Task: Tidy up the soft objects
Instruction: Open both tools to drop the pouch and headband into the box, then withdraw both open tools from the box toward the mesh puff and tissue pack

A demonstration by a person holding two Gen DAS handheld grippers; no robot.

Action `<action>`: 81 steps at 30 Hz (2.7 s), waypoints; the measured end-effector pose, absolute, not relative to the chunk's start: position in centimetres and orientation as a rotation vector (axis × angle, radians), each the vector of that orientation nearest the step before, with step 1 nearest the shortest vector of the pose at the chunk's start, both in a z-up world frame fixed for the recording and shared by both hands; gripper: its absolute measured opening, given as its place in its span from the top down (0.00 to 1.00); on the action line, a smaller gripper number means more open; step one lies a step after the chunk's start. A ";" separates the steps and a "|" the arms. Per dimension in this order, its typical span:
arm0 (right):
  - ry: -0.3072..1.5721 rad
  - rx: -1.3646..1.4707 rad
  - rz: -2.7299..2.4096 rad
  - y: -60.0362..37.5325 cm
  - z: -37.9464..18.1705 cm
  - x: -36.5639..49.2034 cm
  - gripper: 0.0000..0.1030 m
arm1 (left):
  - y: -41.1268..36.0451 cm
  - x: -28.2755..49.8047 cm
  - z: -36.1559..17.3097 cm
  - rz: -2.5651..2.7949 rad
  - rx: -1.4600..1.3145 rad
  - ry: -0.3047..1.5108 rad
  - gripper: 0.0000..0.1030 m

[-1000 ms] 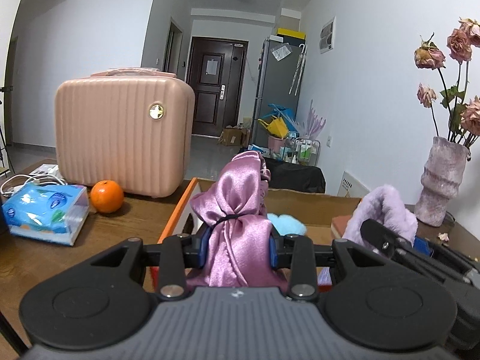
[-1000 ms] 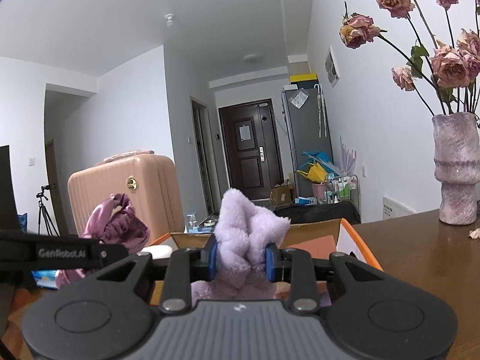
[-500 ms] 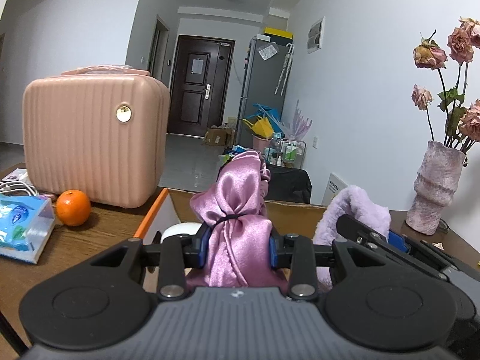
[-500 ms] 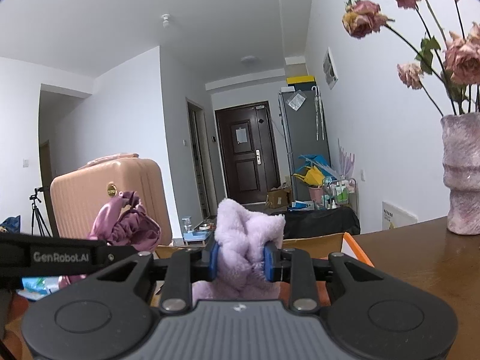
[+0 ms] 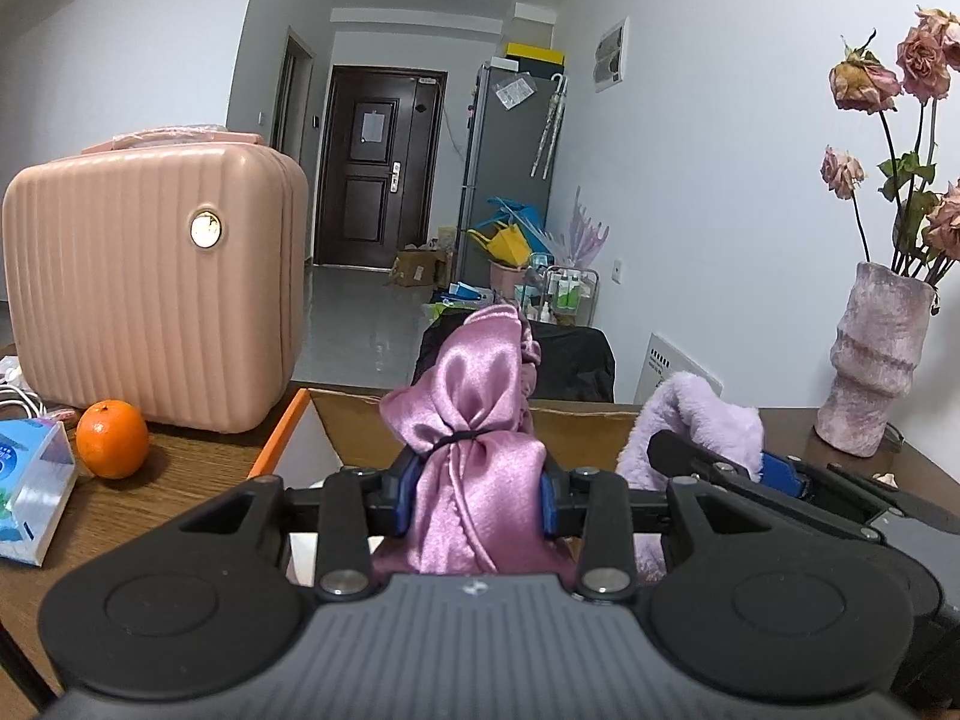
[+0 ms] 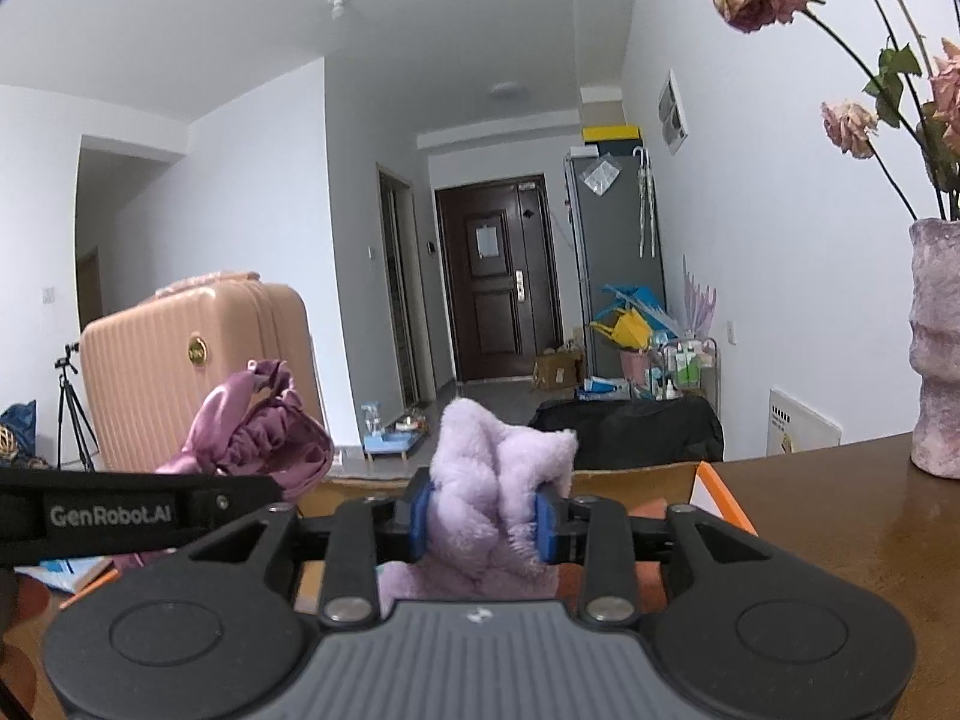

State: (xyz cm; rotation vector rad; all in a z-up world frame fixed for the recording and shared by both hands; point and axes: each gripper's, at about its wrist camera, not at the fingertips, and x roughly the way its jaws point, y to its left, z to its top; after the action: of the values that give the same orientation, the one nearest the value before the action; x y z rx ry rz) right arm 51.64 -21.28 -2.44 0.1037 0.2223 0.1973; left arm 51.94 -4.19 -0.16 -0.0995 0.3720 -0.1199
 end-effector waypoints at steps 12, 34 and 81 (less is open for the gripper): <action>0.247 0.070 0.171 -21.5 -2.3 51.9 0.32 | -3.2 51.5 0.4 -0.081 -0.108 0.337 0.33; 0.234 0.092 0.102 -22.6 -2.3 51.3 0.00 | -1.2 51.7 0.7 0.068 -0.129 0.335 0.00; 0.215 0.019 0.118 -23.0 -2.9 41.8 0.00 | -1.6 44.3 -0.9 0.042 -0.050 0.365 0.00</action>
State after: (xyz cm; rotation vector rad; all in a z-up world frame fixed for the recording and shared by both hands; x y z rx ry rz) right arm 41.77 -23.00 -2.87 0.0188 0.2154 0.1183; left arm 44.30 -1.59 -0.86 -0.0503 0.3653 0.0419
